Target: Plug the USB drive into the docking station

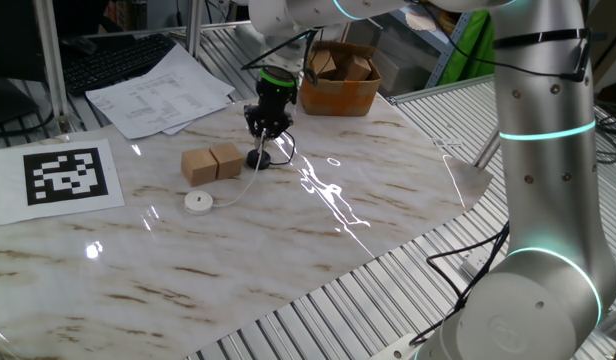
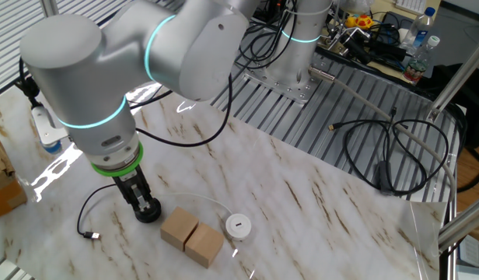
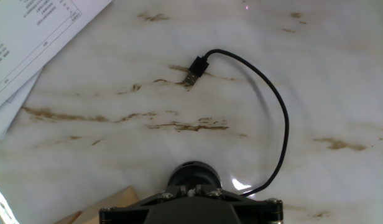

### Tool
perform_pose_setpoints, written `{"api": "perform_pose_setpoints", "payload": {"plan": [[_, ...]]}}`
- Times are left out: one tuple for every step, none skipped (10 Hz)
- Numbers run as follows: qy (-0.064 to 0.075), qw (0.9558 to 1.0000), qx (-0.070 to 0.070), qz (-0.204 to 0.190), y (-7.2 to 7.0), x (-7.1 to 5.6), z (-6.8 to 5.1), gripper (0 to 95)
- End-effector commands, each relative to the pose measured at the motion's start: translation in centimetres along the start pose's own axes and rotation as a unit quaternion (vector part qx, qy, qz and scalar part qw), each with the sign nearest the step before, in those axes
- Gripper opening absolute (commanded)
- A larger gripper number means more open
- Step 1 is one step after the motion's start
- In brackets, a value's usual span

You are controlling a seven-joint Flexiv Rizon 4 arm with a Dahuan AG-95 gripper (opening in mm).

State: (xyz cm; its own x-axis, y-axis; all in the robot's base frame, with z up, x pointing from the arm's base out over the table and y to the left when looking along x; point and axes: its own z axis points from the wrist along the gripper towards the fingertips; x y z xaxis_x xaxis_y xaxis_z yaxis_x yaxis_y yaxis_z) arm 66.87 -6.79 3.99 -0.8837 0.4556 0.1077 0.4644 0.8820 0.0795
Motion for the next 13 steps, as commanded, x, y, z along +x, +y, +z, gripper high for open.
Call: {"api": "perform_pose_setpoints", "payload": {"plan": [[-0.001, 1.0000, 0.000, 0.002, -0.01, 0.04, 0.23, 0.0], [-0.001, 1.0000, 0.000, 0.002, -0.01, 0.04, 0.23, 0.0], [-0.003, 1.0000, -0.002, 0.000, -0.02, 0.04, 0.25, 0.0], [-0.003, 1.0000, -0.003, -0.003, -0.02, 0.04, 0.26, 0.0], [-0.006, 0.9999, -0.004, -0.008, -0.04, 0.05, 0.34, 0.0], [-0.009, 0.9999, -0.005, -0.010, -0.06, 0.06, 0.39, 0.0], [-0.007, 0.9998, -0.002, -0.017, -0.06, 0.06, 0.41, 0.0], [-0.007, 0.9998, -0.002, -0.019, -0.07, 0.07, 0.44, 0.0], [-0.008, 0.9997, 0.001, -0.021, -0.09, 0.09, 0.49, 0.0], [-0.009, 0.9997, 0.002, -0.021, -0.20, 0.19, 0.62, 0.0], [-0.010, 0.9998, 0.002, -0.020, -0.26, 0.21, 0.75, 0.0], [-0.010, 0.9998, 0.001, -0.019, -0.27, 0.20, 0.78, 0.0], [-0.010, 0.9998, -0.002, -0.018, -0.25, 0.17, 0.78, 0.0]]}}
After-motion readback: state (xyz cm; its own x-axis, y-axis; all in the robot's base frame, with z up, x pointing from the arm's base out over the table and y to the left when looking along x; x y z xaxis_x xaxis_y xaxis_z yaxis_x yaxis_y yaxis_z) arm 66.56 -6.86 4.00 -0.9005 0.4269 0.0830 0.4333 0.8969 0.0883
